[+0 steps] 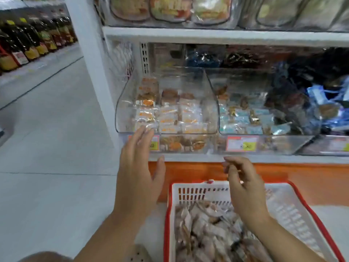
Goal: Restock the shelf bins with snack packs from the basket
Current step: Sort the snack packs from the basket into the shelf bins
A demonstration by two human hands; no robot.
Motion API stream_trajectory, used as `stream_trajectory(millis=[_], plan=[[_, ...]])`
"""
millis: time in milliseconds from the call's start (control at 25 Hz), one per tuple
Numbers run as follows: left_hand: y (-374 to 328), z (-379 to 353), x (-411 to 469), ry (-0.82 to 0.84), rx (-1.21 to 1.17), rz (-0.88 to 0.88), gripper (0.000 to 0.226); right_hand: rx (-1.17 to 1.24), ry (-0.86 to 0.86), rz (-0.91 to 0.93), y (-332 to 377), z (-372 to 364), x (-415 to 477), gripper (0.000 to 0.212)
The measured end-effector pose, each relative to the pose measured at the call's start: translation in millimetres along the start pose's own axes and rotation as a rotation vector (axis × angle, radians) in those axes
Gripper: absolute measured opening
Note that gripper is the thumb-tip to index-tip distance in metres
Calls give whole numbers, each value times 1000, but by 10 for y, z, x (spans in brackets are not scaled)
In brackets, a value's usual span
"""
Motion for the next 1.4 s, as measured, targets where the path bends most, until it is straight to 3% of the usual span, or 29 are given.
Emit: stream_trajectory(millis=[80,160,240,400,520,640,760,880,1000,1080,1160,1240,1400], plan=[[-190,-329,-394,226,-46,-91,60,-189,-10,-266,-862,388,-224,18],[-342,-681,-843,493,-76,-109,59,-443,51,-543,-1609,743,-400,35],[-369,-1018,-1282,715,-74,-36,60,-698,222,-776,-2066,949,-620,42],[-223,-1504,-1879,1057,91,104,66,-762,567,-877,-2379,888,-1004,78],[-30,-1641,-2050,1248,168,147,75,-883,694,-776,-2294,704,-1026,70],[-14,-1705,-2007,1193,149,190,60,-958,626,-693,-2184,639,-928,37],[-89,-1734,-1835,1076,1,390,53,-930,642,-606,-2036,576,-851,35],[-177,-1764,-1716,1119,-253,776,60,-568,523,-435,-1742,476,-806,42],[-145,-1771,-1649,954,-617,1044,54,-240,533,-259,-1442,385,-904,38],[-144,-1698,-1553,836,-666,1045,50,17,554,-439,-1224,364,-961,40],[-157,-1640,-1490,803,-636,986,39,257,446,-641,-1165,352,-977,38],[-173,-1580,-1457,776,-727,1053,35,368,333,-736,-1149,359,-926,46],[-161,-1482,-1374,671,-838,1196,38,500,371,-802,-1076,364,-865,53]])
Point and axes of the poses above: each hand's wrist, its own x-axis towards the middle knuckle, its own z-axis out of the back of the hand, y = z × x, the point moved 2 cm from there along x, towards the middle knuckle, and after that the axes turned 3 degrees about -y, right-handed, at the moved point
